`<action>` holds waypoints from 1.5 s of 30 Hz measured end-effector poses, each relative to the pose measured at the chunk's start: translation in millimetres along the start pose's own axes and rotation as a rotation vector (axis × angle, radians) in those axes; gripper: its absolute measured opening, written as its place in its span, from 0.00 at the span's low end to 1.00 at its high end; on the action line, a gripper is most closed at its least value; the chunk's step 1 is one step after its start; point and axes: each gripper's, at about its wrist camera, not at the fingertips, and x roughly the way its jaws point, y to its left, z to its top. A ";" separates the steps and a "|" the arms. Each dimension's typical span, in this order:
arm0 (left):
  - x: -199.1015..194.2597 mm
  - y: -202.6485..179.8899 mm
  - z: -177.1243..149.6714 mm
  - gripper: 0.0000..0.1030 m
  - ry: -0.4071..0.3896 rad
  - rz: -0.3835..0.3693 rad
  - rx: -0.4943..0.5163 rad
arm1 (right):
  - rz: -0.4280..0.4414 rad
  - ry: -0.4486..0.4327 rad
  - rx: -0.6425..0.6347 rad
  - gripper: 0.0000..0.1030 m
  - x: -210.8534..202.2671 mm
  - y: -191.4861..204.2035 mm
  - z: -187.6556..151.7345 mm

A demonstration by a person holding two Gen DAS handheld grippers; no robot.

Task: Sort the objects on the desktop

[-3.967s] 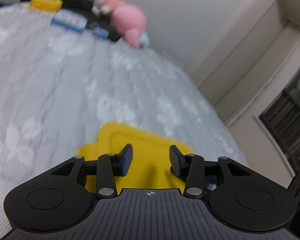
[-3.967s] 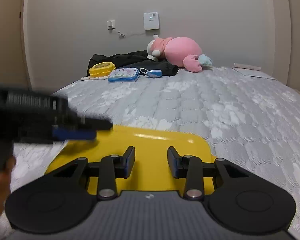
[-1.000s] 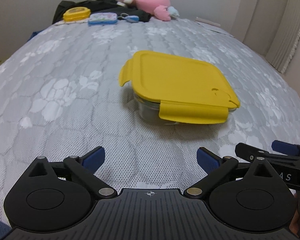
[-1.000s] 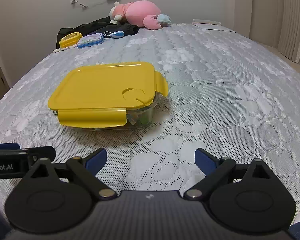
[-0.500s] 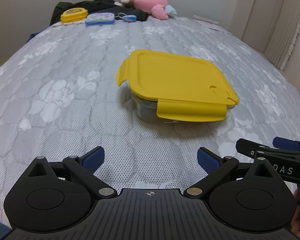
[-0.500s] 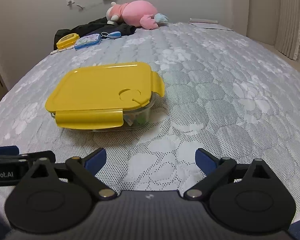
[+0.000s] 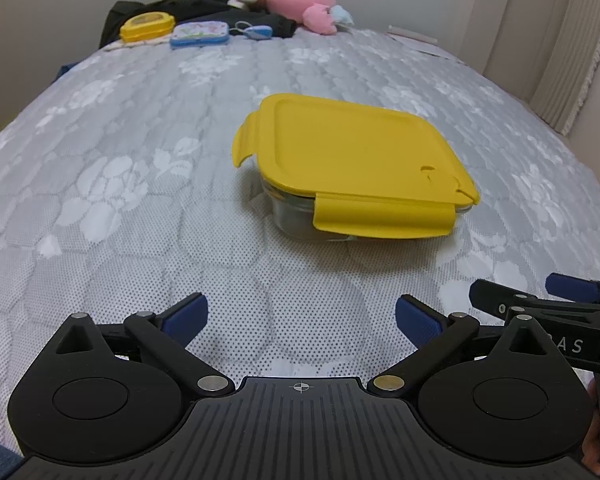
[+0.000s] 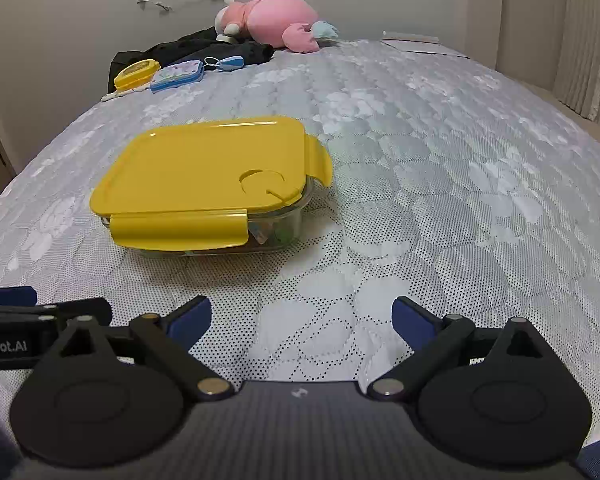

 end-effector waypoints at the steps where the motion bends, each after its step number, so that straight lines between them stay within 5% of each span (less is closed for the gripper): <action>1: 0.2 0.0 0.0 1.00 0.001 0.000 0.000 | 0.000 0.001 0.000 0.95 0.2 0.0 0.1; 45: 3.8 -1.6 -0.6 1.00 0.027 0.003 0.012 | 0.004 0.023 -0.010 0.97 4.6 1.8 -0.8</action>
